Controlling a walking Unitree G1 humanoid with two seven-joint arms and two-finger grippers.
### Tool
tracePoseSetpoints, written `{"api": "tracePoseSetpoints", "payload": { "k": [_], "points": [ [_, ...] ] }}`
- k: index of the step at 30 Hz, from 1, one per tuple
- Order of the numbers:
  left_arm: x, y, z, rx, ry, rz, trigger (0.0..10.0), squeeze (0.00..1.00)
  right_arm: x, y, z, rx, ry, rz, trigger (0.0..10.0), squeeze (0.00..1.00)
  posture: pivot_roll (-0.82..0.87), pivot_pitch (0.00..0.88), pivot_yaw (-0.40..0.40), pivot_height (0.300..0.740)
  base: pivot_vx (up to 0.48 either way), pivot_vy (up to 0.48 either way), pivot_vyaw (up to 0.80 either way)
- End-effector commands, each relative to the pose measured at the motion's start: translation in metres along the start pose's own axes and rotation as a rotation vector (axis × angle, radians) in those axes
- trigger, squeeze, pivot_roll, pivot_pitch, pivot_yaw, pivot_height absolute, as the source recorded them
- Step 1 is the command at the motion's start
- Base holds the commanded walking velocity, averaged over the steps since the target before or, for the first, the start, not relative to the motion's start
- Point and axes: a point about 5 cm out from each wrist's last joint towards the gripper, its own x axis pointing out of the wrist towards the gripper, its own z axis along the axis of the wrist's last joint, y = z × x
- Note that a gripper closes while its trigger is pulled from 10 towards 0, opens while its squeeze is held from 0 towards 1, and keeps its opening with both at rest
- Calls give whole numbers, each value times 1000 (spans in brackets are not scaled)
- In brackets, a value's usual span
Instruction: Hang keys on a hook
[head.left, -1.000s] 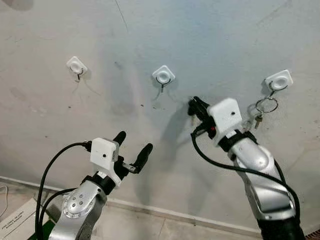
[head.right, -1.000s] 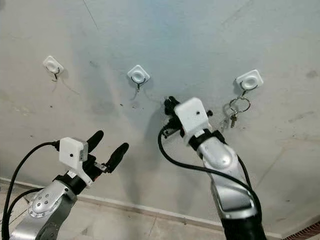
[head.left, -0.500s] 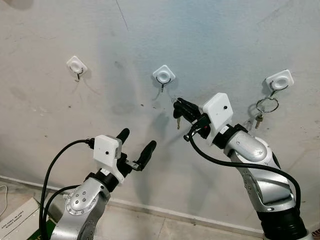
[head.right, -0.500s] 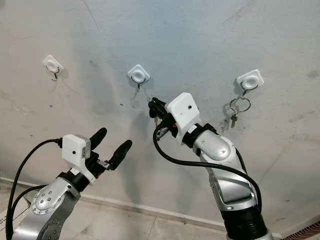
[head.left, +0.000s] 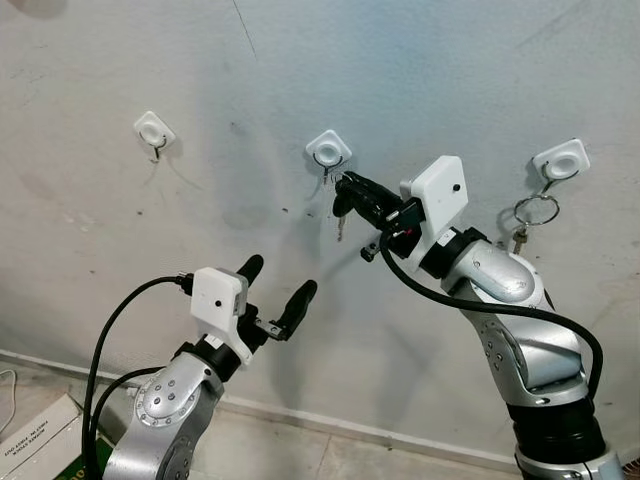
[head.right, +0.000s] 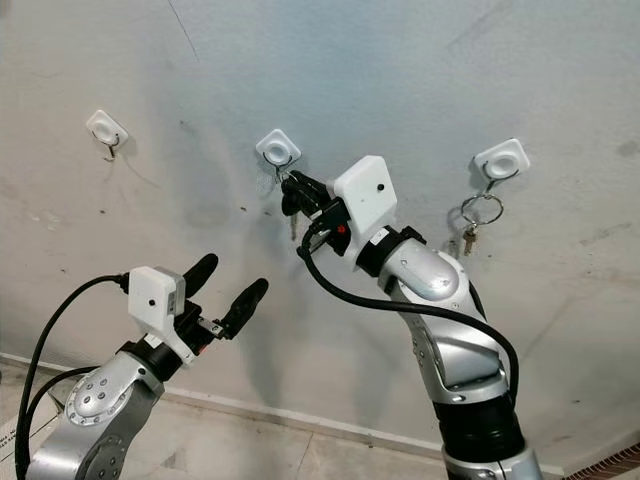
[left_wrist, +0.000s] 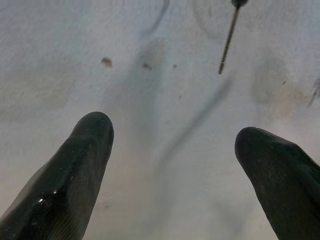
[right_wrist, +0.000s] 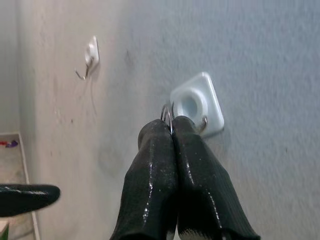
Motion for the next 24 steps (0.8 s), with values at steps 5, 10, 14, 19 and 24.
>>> {"api": "tracePoseSetpoints", "payload": {
  "k": [5, 10, 14, 19, 24],
  "points": [
    [2, -4, 1, -13, 4, -38, 10000, 0, 7, 6, 6, 29, -15, 65, 10000, 0, -57, 0, 64, 740, 0, 0, 0],
    [3, -4, 0, -13, 4, -41, 10000, 0, 9, 8, 3, 42, -9, 86, 10000, 0, -57, 0, 62, 740, 0, 0, 0],
    [4, -5, 0, -10, 3, -43, 10000, 0, 12, 9, 0, 67, -6, 94, 10000, 0, -54, 0, 60, 740, 0, 0, 0],
    [4, -5, 0, -8, 4, -41, 10000, 0, 16, 10, -2, 83, -6, 101, 10000, 0, -53, 0, 58, 740, 0, 0, 0],
    [5, -5, -1, -5, 3, -40, 10000, 0, 24, 9, -2, 95, -21, 73, 10000, 0, -55, 0, 54, 740, 0, 0, 0]
  ]
}}
